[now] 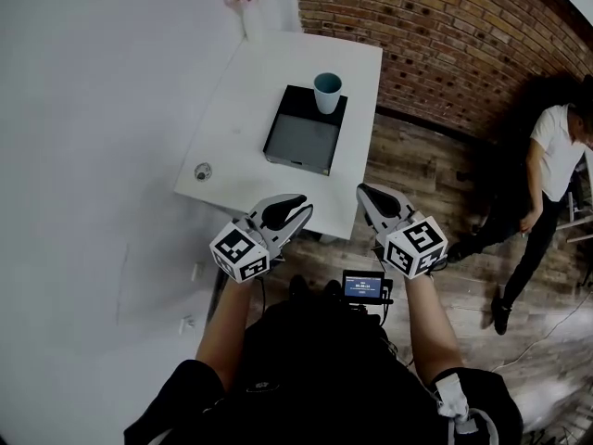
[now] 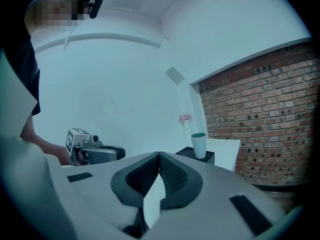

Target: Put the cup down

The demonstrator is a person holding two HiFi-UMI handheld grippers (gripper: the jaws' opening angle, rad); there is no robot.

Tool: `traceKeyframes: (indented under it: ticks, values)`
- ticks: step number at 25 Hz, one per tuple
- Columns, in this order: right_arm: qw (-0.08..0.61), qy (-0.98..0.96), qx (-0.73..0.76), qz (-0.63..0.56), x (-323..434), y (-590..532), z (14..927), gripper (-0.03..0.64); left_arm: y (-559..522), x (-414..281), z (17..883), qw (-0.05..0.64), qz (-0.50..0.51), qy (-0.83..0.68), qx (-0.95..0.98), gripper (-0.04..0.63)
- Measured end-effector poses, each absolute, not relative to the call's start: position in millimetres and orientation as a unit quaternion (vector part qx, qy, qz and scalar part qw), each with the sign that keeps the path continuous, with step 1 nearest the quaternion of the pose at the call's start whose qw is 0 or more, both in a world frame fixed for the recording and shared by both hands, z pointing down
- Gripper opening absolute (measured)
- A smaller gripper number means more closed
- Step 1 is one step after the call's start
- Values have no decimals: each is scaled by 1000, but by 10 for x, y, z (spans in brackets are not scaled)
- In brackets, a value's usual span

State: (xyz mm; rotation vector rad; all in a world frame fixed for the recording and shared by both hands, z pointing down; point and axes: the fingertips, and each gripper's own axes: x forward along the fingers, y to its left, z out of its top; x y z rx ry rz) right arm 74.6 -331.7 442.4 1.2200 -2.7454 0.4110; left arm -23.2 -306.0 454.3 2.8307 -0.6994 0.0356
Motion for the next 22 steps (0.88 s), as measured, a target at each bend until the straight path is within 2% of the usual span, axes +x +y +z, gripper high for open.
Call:
traceKeyframes:
  ticks: [22]
  values:
    - [45,-920,374,110,539,-3183,4316,12,-3042,-238,4435,103,-5,-242,965,66]
